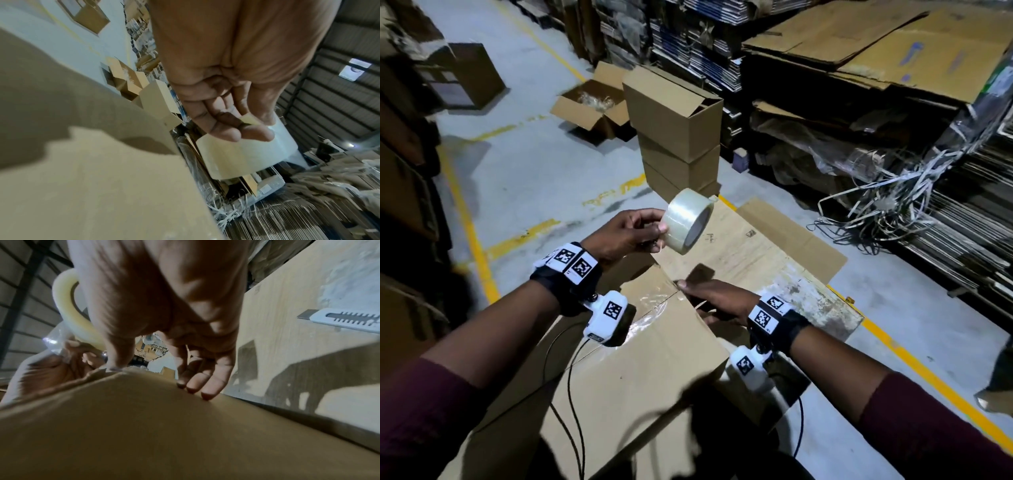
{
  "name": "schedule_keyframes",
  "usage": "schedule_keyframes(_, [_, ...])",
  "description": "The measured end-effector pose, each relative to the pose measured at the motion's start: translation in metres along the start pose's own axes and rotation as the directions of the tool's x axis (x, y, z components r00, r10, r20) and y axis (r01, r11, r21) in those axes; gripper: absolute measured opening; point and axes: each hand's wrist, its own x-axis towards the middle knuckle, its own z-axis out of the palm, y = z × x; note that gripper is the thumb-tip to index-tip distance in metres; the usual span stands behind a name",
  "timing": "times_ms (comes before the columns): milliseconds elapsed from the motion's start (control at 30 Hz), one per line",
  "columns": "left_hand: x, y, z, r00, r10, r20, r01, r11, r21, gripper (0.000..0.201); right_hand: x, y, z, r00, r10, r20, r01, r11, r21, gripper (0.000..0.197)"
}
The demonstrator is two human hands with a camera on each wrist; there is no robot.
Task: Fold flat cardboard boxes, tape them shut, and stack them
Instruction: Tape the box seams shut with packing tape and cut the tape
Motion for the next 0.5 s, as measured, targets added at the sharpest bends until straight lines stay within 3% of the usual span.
schedule_keyframes(133, [-0.018,-0.024,0.000,0.997,-0.007,-0.078,-0.004,0.991,-0.137,0.022,0.006,0.004,0.000,1.000,0.025,0.002,-0.025,0.999,-0.048,0.043])
schedule_keyframes(200, [-0.023,-0.036,0.005,0.995,0.018,-0.101,-0.046,0.959,-0.281,0.020,0.010,0.009,0.002,0.994,0.104,-0.028,-0.107,0.975,-0.197,0.060])
schedule_keyframes(300, [-0.023,-0.044,0.006,0.993,0.030,-0.118,-0.069,0.936,-0.346,0.024,0.021,0.023,0.003,0.967,0.239,-0.089,-0.254,0.875,-0.412,0.086])
schedule_keyframes(333, [-0.023,-0.046,0.006,0.993,0.031,-0.115,-0.071,0.932,-0.356,0.031,0.023,0.027,0.002,0.975,0.203,-0.088,-0.220,0.861,-0.459,0.087])
schedule_keyframes(400, [-0.024,-0.049,0.008,0.994,0.036,-0.103,-0.071,0.929,-0.362,0.050,0.020,0.026,0.000,0.994,0.000,-0.108,-0.052,0.878,-0.476,0.066])
schedule_keyframes(500, [-0.024,-0.053,0.012,0.992,0.039,-0.123,-0.081,0.929,-0.360,0.060,0.000,0.014,0.002,0.927,-0.311,-0.211,0.209,0.892,-0.400,0.038])
